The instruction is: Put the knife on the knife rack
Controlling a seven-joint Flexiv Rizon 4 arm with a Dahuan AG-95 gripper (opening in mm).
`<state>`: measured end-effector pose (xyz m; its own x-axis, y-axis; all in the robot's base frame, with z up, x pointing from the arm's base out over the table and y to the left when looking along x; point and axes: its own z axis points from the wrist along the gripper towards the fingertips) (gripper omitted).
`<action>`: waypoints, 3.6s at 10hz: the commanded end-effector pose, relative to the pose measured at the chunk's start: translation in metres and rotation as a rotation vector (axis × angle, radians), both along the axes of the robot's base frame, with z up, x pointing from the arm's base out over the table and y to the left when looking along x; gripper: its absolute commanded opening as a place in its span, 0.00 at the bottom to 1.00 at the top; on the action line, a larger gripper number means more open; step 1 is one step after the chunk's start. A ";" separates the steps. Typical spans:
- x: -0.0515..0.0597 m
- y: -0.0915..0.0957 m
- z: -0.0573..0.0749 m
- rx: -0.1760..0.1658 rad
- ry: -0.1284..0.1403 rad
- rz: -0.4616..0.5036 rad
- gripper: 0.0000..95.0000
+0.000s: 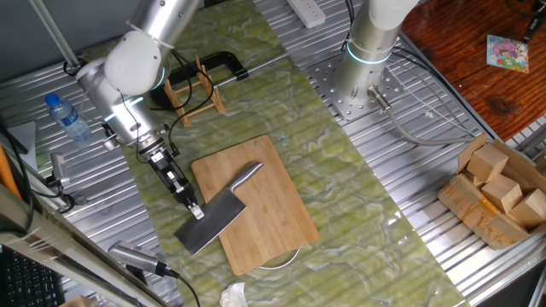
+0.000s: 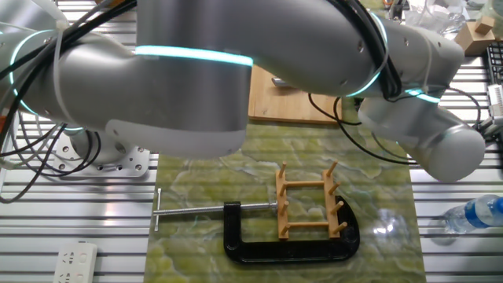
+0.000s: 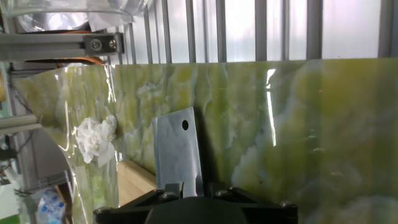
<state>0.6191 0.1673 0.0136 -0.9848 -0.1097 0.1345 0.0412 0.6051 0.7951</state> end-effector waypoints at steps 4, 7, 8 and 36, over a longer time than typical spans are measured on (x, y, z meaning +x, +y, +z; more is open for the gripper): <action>-0.001 0.000 -0.001 0.021 0.009 -0.008 0.20; -0.002 -0.001 -0.002 0.041 0.012 -0.013 0.20; -0.002 -0.001 -0.002 0.042 0.013 -0.014 0.20; -0.001 0.000 0.039 -0.216 -0.020 0.025 0.00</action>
